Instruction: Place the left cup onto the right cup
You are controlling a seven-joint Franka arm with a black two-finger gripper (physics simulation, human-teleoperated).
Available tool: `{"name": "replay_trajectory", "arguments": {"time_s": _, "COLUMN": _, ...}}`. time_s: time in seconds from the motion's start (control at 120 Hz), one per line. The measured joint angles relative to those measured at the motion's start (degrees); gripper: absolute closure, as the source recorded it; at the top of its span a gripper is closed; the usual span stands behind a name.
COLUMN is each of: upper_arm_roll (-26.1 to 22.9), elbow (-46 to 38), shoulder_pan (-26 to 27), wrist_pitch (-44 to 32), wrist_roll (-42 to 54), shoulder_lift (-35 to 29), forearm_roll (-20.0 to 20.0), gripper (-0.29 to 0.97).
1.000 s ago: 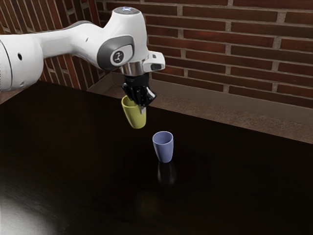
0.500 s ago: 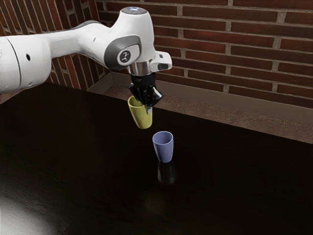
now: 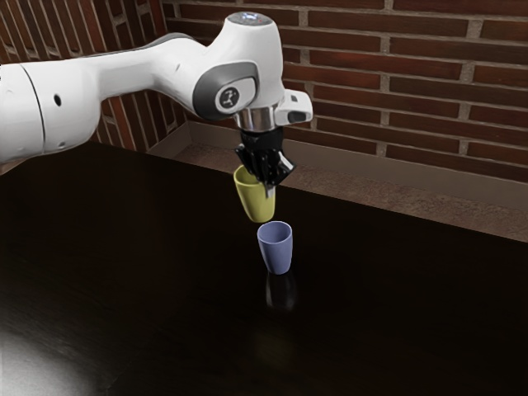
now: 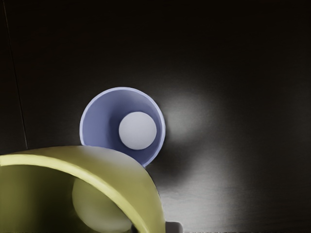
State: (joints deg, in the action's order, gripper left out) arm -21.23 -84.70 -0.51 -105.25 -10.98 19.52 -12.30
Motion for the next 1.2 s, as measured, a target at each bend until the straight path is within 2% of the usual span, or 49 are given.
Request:
{"name": "replay_trajectory", "arguments": {"time_s": 0.375, "upper_arm_roll": -0.7, "elbow": 5.0, "shoulder_pan": 0.7, "wrist_pitch": 1.1, "wrist_roll": -2.2, "shoulder_lift": 3.3, "forearm_roll": -1.7, "gripper": 0.79}}
{"name": "replay_trajectory", "arguments": {"time_s": 1.2, "upper_arm_roll": 0.1, "elbow": 6.1, "shoulder_pan": 2.3, "wrist_pitch": 1.3, "wrist_roll": -4.1, "shoulder_lift": 5.8, "forearm_roll": -2.8, "gripper": 0.79}}
